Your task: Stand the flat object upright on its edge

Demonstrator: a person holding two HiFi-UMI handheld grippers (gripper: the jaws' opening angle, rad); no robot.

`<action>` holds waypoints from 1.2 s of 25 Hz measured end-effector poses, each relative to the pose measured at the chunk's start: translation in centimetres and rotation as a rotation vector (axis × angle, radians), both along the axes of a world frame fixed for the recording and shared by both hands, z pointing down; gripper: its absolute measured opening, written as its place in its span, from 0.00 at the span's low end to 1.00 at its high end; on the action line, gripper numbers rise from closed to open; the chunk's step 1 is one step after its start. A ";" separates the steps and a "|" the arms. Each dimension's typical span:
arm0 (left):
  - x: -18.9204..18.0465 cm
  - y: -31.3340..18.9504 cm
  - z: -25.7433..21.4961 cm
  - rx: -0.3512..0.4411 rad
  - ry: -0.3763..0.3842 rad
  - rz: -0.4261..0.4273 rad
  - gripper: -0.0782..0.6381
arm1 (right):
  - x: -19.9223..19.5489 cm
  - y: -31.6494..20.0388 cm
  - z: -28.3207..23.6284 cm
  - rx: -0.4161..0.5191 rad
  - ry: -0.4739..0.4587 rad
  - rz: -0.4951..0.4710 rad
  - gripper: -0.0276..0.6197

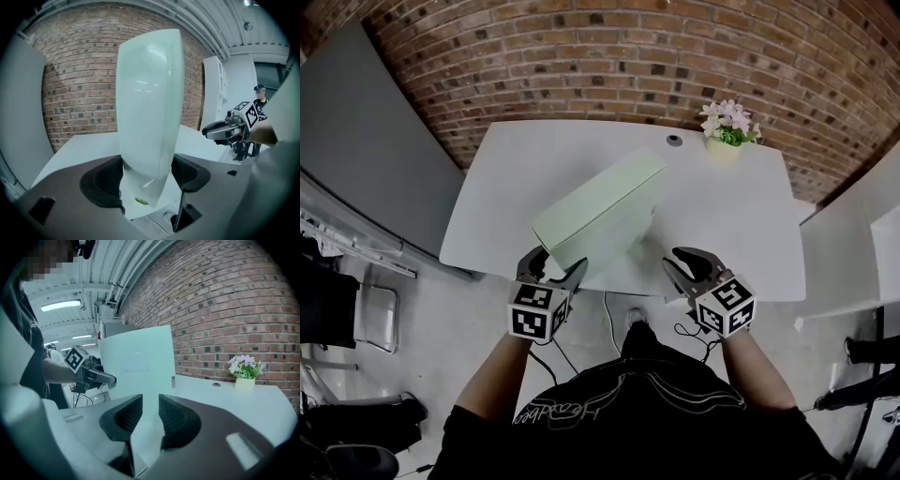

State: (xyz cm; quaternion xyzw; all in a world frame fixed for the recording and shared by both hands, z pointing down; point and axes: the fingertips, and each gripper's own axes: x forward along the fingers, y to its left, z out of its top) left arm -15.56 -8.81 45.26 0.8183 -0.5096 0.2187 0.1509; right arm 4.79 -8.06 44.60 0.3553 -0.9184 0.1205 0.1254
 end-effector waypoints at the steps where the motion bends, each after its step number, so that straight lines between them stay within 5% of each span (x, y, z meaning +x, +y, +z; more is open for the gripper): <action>1: -0.2 0.2 0.0 0.003 0.001 -0.021 0.57 | -0.2 0.3 -0.1 -0.005 -0.012 -0.004 0.20; 5: -1.0 0.8 0.1 0.016 0.000 -0.092 0.56 | -1.2 1.6 -0.7 -0.003 -0.031 -0.030 0.08; 14: -2.2 0.1 0.3 0.026 -0.007 -0.260 0.56 | -2.1 1.8 -0.4 -0.018 -0.040 -0.074 0.05; 30: -1.8 -7.0 0.1 0.015 -0.023 -0.458 0.56 | 0.5 -5.2 -0.1 -0.057 -0.040 -0.093 0.05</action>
